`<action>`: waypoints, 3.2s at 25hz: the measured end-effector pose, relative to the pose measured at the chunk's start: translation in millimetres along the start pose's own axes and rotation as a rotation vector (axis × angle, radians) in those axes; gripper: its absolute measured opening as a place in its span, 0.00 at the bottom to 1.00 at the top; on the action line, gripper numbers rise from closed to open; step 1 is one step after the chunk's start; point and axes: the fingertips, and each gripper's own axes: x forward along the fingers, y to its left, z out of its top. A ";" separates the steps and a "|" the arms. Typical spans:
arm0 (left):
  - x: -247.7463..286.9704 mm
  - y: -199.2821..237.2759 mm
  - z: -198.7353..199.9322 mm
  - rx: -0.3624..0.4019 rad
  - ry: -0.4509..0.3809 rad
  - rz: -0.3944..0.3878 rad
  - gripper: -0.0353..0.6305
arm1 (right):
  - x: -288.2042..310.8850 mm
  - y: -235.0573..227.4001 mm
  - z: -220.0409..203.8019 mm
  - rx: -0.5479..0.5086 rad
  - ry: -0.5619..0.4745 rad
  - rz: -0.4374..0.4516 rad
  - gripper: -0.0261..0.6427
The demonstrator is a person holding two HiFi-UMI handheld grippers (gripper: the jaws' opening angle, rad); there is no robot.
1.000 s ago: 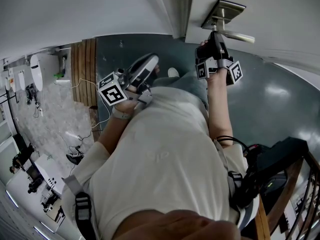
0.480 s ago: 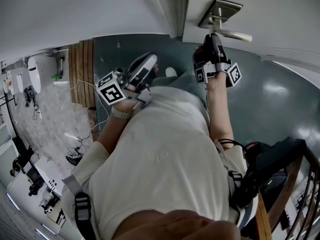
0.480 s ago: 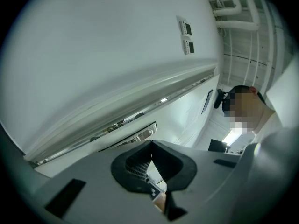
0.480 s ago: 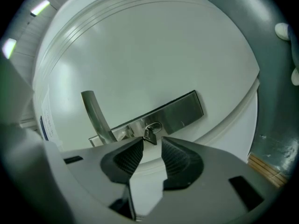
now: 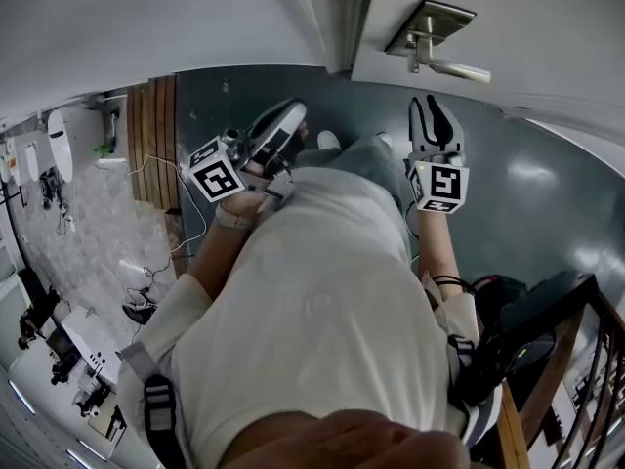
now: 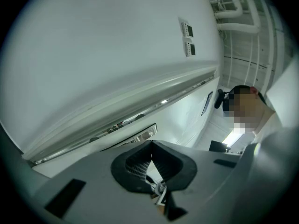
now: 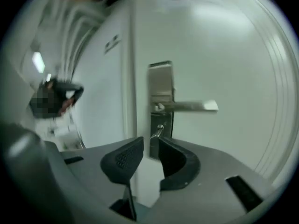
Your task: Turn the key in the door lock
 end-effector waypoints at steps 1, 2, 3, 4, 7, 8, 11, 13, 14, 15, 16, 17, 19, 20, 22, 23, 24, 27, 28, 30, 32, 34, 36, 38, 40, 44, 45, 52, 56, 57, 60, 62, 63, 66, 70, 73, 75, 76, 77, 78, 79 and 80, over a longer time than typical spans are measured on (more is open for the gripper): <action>-0.3 0.2 0.0 -0.002 0.000 0.001 0.06 | 2.8 5.8 6.4 -0.275 0.022 -0.045 0.19; -0.5 0.2 -0.2 -0.003 -0.001 0.003 0.07 | 6.6 10.4 9.6 -0.513 0.047 -0.086 0.19; -0.5 -0.1 -0.3 -0.003 0.000 0.004 0.07 | 11.3 13.5 9.1 -0.715 0.076 -0.121 0.19; -0.5 -0.8 -0.4 -0.002 0.000 0.005 0.07 | 16.9 15.1 5.9 -0.879 0.103 -0.150 0.19; -3.1 -3.6 1.7 0.003 -0.005 0.011 0.07 | 33.2 15.0 -3.6 -1.122 0.150 -0.199 0.19; -4.6 -4.4 2.9 0.004 -0.008 0.013 0.06 | 37.3 13.3 -4.5 -1.153 0.156 -0.212 0.19; -7.9 -3.9 4.0 0.006 -0.016 0.025 0.07 | 48.1 5.9 -8.0 -1.224 0.164 -0.243 0.19; -9.0 -2.6 2.6 0.006 -0.018 0.033 0.07 | 54.1 1.5 -12.6 -1.266 0.168 -0.251 0.19; -9.6 -2.3 1.8 0.006 -0.019 0.036 0.07 | 56.3 0.0 -13.5 -1.285 0.166 -0.254 0.19; -10.2 -2.2 1.3 0.005 -0.020 0.038 0.07 | 58.3 -1.3 -13.4 -1.302 0.163 -0.258 0.19; -10.8 -2.2 1.1 0.005 -0.021 0.039 0.06 | 60.5 -2.3 -12.7 -1.316 0.160 -0.262 0.19; -11.3 -2.0 1.2 0.004 -0.022 0.041 0.06 | 63.1 -3.3 -11.9 -1.326 0.158 -0.264 0.19; -11.6 -1.8 1.7 0.002 -0.023 0.044 0.07 | 68.8 -4.8 -9.7 -1.337 0.154 -0.268 0.19; -11.5 -1.9 2.0 0.001 -0.023 0.044 0.07 | 71.9 -5.1 -8.4 -1.340 0.152 -0.268 0.19; -11.1 -1.8 2.7 0.002 -0.022 0.045 0.06 | 78.7 -4.6 -5.5 -1.344 0.146 -0.268 0.19; -11.1 -1.7 3.2 0.003 -0.022 0.047 0.06 | 81.7 -4.0 -3.6 -1.336 0.139 -0.268 0.19; -11.1 -1.8 3.5 0.005 -0.022 0.048 0.06 | 83.5 -3.4 -1.4 -1.318 0.129 -0.268 0.19; -11.7 -2.6 3.2 0.008 -0.026 0.049 0.07 | 83.2 -2.8 2.5 -1.237 0.107 -0.270 0.19; -12.3 -2.6 2.9 0.008 -0.028 0.051 0.07 | 82.4 -2.9 2.6 -1.215 0.102 -0.271 0.19; -13.4 -2.4 2.3 0.007 -0.032 0.053 0.07 | 80.8 -3.2 2.9 -1.176 0.095 -0.268 0.18; -13.9 -2.4 1.9 0.006 -0.035 0.054 0.06 | 80.0 -3.5 3.0 -1.151 0.096 -0.268 0.18; -14.1 -2.3 1.4 0.005 -0.037 0.055 0.07 | 79.5 -4.0 2.4 -1.154 0.106 -0.280 0.19; -13.9 -2.1 1.5 0.004 -0.037 0.055 0.07 | 79.5 -4.4 2.2 -1.173 0.112 -0.302 0.19; -13.3 -2.4 1.4 0.004 -0.035 0.054 0.07 | 79.2 -4.8 2.1 -1.185 0.114 -0.317 0.19; -13.2 -2.7 1.3 0.004 -0.035 0.053 0.06 | 78.7 -5.0 2.0 -1.192 0.115 -0.324 0.19; -14.3 -2.2 2.4 0.006 -0.037 0.055 0.07 | 77.9 -6.4 0.3 -1.215 0.126 -0.331 0.19; -14.3 -2.1 2.5 0.007 -0.037 0.056 0.07 | 77.6 -7.5 -0.3 -1.219 0.130 -0.334 0.19; -14.4 -0.6 1.7 0.007 -0.038 0.057 0.06 | 80.3 -8.8 0.8 -1.136 0.119 -0.303 0.19; -15.3 -0.7 -0.1 0.009 -0.040 0.059 0.06 | 81.1 -9.8 1.3 -0.997 0.118 -0.286 0.19; -15.8 -0.6 -0.3 0.010 -0.041 0.060 0.07 | 81.4 -10.1 1.4 -0.973 0.118 -0.285 0.19; -17.0 -0.1 0.3 0.012 -0.045 0.064 0.06 | 83.3 -11.2 2.5 -0.927 0.117 -0.285 0.19; -17.6 0.2 0.9 0.011 -0.049 0.066 0.07 | 84.4 -12.0 3.6 -0.896 0.114 -0.284 0.19; -17.9 0.4 0.9 0.010 -0.051 0.066 0.06 | 84.8 -12.3 4.1 -0.875 0.112 -0.281 0.19; -18.1 1.0 1.4 0.010 -0.054 0.068 0.06 | 86.5 -14.4 5.0 -0.798 0.104 -0.274 0.19; -17.6 1.4 1.2 0.011 -0.053 0.067 0.06 | 87.5 -16.1 5.3 -0.685 0.097 -0.256 0.19; -18.2 1.3 1.9 0.009 -0.053 0.067 0.07 | 87.4 -16.4 7.3 -0.547 0.086 -0.235 0.19; -18.7 1.3 2.8 0.008 -0.053 0.068 0.07 | 87.2 -16.5 8.1 -0.477 0.081 -0.223 0.19; -18.5 1.5 3.1 0.008 -0.052 0.067 0.06 | 87.2 -16.8 7.9 -0.451 0.079 -0.217 0.19; -18.3 1.8 3.3 0.008 -0.052 0.067 0.07 | 87.3 -17.2 7.5 -0.424 0.078 -0.209 0.19; -18.2 2.3 3.2 0.007 -0.052 0.067 0.07 | 87.4 -17.5 6.8 -0.394 0.077 -0.200 0.19; -18.3 2.6 2.7 0.007 -0.051 0.068 0.07 | 87.4 -17.6 6.1 -0.356 0.073 -0.188 0.19; -18.4 2.8 1.8 0.006 -0.051 0.069 0.07 | 87.0 -17.6 5.8 -0.310 0.065 -0.175 0.19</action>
